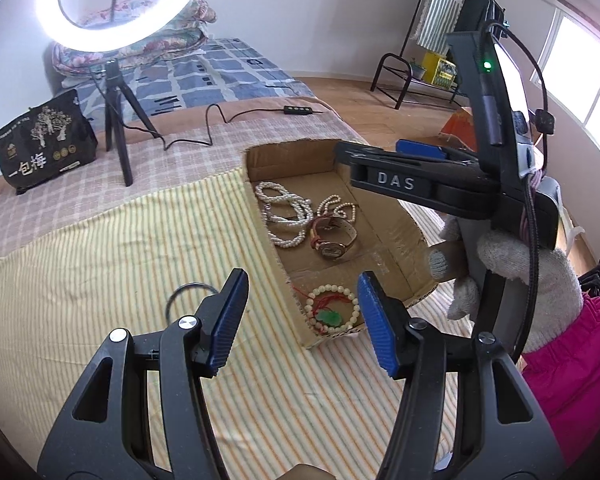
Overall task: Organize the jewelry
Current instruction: 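Open both grippers above the box to drop pendant and earring, then move left gripper to the second pearl earring while right gripper approaches the black bangle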
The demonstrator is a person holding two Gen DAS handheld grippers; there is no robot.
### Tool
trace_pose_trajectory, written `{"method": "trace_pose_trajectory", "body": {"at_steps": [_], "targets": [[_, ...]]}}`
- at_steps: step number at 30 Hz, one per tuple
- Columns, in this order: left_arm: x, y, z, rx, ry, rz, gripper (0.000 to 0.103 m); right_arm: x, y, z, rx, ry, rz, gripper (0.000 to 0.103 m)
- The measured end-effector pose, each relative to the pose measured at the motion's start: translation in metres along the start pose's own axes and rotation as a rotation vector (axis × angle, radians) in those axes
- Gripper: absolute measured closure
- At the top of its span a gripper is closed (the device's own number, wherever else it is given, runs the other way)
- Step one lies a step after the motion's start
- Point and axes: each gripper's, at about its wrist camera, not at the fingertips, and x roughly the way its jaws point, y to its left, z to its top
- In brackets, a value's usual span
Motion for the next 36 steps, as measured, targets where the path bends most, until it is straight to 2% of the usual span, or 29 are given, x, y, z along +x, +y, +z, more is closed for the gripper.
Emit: {"method": "trace_pose_trajectory", "body": {"at_steps": [7,14,16,22,25,27,29,33,36], "targets": [[-0.041,0.038,-0.005,-0.077,-0.032,0.037,0.045,-0.025,0.018,-0.001,-0.017,-0.049,0.014,0.027],[-0.075,0.091,-0.013,-0.152,-0.072,0.111,0.045,-0.033,0.043,-0.006,-0.069,-0.026,0.096,0.027],[-0.078,0.108,-0.02,-0.172,-0.072,0.124,0.045,-0.037,0.051,-0.009,-0.077,-0.014,0.149,0.027],[-0.069,0.153,-0.046,-0.206,-0.009,0.155,0.045,-0.05,0.086,-0.026,-0.172,-0.005,0.252,0.027],[-0.062,0.169,-0.058,-0.216,0.018,0.144,0.045,-0.052,0.105,-0.038,-0.241,0.012,0.297,0.027],[-0.057,0.175,-0.065,-0.214,0.041,0.135,0.053,-0.051,0.117,-0.047,-0.292,0.025,0.32,0.027],[-0.052,0.176,-0.07,-0.195,0.065,0.126,0.054,-0.048,0.128,-0.059,-0.354,0.045,0.34,0.032],[-0.037,0.17,-0.078,-0.162,0.11,0.098,0.061,-0.029,0.149,-0.081,-0.472,0.135,0.383,0.053],[-0.022,0.161,-0.084,-0.124,0.155,0.081,0.062,-0.016,0.158,-0.095,-0.529,0.191,0.386,0.058]]}}
